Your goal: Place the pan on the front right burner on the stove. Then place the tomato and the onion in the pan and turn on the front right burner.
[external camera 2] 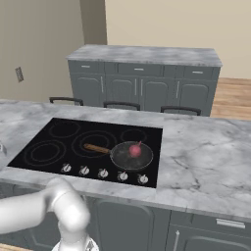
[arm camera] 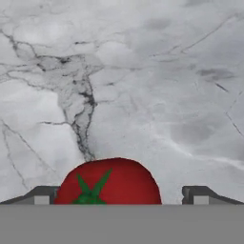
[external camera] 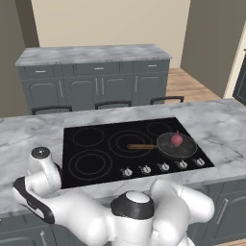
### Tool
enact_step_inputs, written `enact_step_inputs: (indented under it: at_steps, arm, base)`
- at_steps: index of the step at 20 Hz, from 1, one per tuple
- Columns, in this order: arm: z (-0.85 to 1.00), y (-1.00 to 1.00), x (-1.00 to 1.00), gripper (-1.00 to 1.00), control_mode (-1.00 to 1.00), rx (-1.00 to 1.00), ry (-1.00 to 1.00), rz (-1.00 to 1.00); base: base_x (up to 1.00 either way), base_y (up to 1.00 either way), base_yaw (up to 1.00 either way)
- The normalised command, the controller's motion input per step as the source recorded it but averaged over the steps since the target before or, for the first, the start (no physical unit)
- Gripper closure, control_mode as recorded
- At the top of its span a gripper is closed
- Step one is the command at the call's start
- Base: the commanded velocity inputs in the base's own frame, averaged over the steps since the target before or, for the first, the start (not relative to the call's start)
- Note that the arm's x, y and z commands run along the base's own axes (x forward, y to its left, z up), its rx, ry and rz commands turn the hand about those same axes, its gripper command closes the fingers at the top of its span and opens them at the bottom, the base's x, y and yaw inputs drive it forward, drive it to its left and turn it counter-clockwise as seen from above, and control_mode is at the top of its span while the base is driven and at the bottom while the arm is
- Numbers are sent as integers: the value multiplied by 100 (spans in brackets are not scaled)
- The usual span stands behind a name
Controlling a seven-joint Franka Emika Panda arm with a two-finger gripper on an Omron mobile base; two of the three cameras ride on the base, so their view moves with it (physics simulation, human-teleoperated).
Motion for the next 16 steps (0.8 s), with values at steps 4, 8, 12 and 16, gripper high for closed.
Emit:
enact_step_inputs:
  at_steps: [4, 8, 12, 16]
  arm:
    - [-38, 29, 21, 100, -100, 0, 12, 0]
    - [-8, 1, -14, 100, -100, 0, 8, -2]
    - [57, -10, -37, 100, -100, -2, -5, -8]
    - [75, -45, -13, 100, -100, -5, -12, -12]
  base:
    - [0, 0, 0]
    - [0, 0, 0]
    - [0, 0, 0]
    - [0, 0, 0]
